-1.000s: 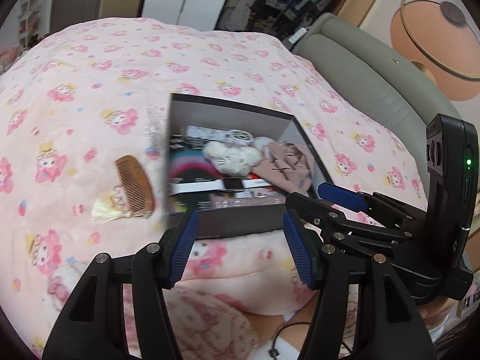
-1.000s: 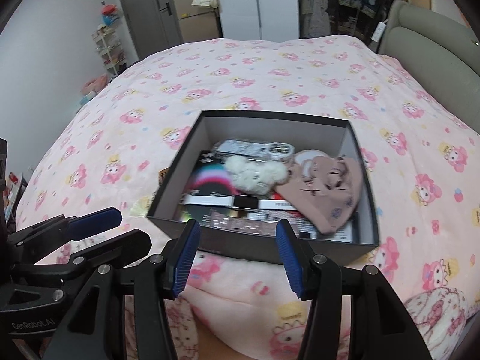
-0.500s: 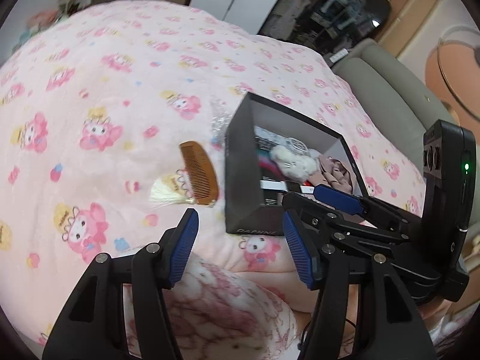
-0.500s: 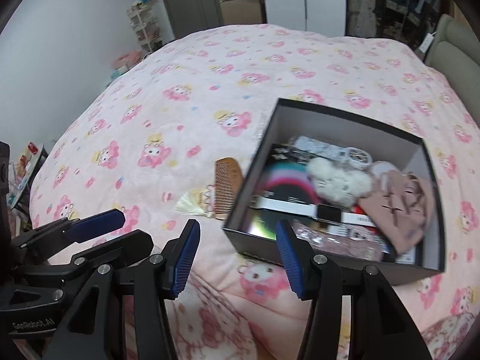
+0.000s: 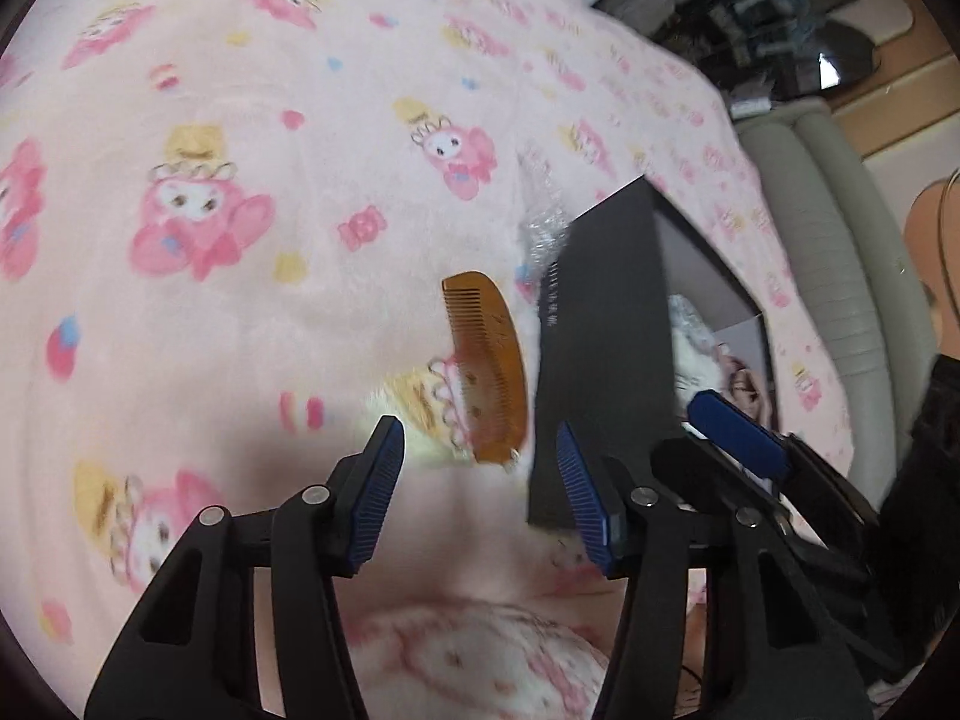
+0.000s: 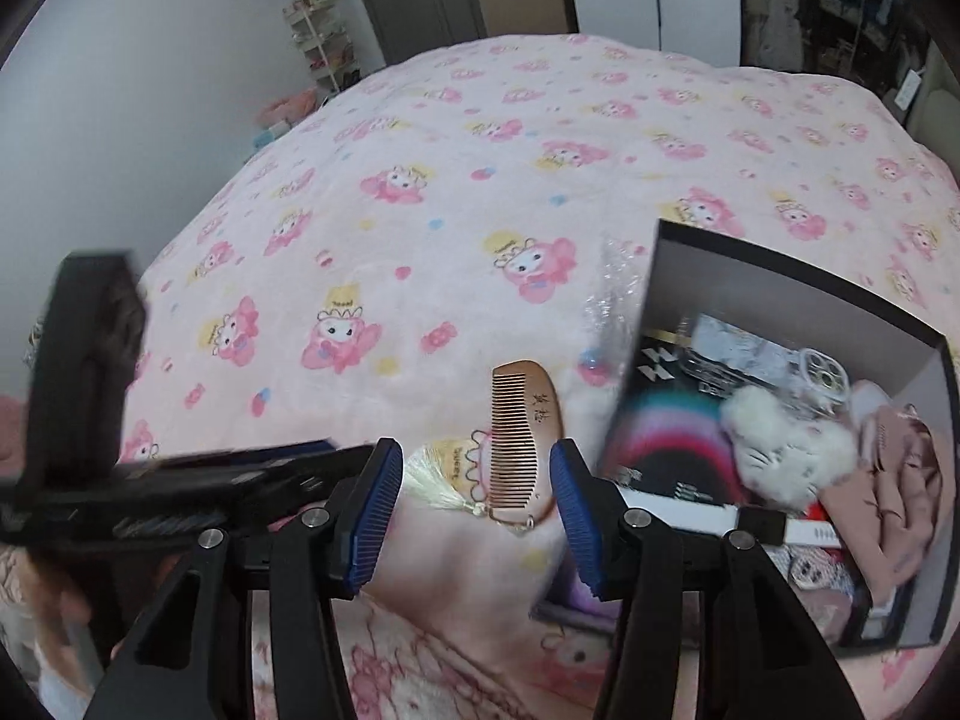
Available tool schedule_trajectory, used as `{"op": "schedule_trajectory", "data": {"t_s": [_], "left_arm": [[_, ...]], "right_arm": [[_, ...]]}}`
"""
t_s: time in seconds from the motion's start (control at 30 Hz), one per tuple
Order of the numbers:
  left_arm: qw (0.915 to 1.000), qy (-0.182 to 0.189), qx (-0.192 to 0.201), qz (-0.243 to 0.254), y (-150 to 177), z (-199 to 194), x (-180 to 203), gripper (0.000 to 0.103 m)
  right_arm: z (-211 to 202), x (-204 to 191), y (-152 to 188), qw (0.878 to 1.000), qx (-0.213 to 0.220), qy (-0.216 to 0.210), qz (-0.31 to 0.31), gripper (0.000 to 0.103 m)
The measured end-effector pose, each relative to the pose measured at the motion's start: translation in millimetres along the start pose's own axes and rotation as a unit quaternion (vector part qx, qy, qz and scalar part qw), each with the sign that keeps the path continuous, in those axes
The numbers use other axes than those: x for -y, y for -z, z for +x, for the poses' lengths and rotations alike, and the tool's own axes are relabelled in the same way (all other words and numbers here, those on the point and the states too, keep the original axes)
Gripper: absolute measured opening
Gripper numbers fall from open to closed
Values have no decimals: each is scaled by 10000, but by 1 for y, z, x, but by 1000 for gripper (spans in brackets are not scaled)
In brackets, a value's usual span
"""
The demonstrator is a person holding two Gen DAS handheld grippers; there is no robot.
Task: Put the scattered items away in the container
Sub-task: 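Move the left gripper from the box toward the wooden comb, then grasp the wooden comb by its spine with the left gripper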
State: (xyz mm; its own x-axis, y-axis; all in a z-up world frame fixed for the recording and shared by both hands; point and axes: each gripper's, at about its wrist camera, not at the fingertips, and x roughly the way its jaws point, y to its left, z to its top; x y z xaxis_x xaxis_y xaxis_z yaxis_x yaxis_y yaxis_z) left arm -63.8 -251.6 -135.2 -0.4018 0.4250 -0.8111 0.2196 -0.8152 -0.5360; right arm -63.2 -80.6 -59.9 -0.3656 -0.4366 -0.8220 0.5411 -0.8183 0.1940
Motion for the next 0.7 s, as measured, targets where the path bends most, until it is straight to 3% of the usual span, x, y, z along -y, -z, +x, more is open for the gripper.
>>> {"op": "schedule_trajectory", "data": {"t_s": [0.2,0.3,0.43,0.5,0.57,0.7], "left_arm": [[9982,24,-601,-11,-34,47,0,48],[9951,223,-942,-195,-46,73,-6,48],[9909,179,-1282,-371,-51,106,-10,48],[9885,236,-1439,-405,-49,117,-9,37],[9878,400,-1452,-405,-47,118,-8,12],[9933,454,-957,-469,-43,90,-12,3]], "right_arm": [[28,13,-19,9986,-89,515,-15,44],[38,26,-29,9984,-144,547,98,38],[44,34,-37,9982,-179,539,199,32],[45,32,-36,9985,-172,495,178,33],[45,30,-35,9986,-189,468,165,33],[45,25,-31,9986,-301,293,317,33]]}}
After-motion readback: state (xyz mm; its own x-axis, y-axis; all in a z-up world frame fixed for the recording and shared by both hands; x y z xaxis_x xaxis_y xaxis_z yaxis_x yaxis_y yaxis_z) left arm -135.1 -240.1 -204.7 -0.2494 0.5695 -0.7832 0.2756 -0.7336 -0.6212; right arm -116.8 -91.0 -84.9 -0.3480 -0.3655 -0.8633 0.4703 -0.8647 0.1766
